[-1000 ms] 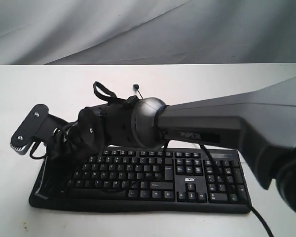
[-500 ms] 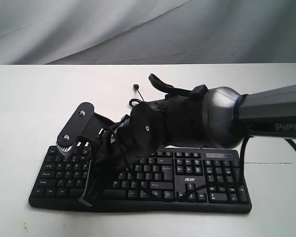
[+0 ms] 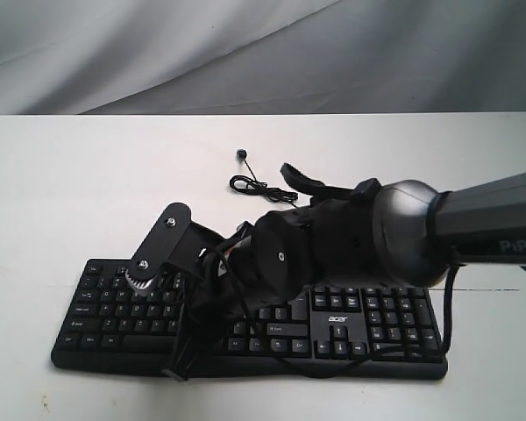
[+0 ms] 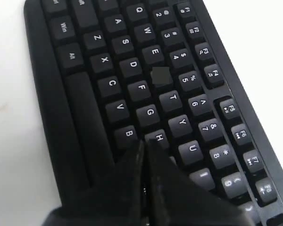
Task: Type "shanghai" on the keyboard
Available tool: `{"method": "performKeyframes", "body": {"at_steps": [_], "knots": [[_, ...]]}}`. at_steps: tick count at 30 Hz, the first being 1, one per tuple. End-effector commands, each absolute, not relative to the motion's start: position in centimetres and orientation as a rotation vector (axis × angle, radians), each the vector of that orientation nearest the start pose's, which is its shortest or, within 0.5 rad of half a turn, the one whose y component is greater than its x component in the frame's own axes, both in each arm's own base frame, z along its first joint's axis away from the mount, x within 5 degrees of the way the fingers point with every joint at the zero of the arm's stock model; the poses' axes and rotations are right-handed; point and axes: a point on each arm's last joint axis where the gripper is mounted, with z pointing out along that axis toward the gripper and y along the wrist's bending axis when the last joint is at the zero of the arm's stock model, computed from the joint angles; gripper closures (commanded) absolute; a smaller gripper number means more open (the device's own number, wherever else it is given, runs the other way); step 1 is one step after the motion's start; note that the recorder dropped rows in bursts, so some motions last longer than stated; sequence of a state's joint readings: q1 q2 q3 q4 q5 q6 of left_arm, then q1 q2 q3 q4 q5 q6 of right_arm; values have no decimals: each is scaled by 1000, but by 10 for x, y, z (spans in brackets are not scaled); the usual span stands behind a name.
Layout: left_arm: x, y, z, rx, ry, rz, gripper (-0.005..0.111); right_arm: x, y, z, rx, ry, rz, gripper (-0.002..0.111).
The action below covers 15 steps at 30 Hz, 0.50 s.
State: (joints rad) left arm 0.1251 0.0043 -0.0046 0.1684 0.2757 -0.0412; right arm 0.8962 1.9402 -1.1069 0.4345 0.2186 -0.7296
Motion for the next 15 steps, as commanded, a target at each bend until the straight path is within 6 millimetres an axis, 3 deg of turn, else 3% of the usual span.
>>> {"method": "performKeyframes", "body": {"at_steps": [1, 15], "knots": [[54, 10, 189, -34, 1750, 208, 107, 240, 309, 135, -1467, 2090, 335, 108], [54, 10, 189, -34, 1750, 208, 107, 241, 313, 133, -1453, 2071, 330, 108]]}}
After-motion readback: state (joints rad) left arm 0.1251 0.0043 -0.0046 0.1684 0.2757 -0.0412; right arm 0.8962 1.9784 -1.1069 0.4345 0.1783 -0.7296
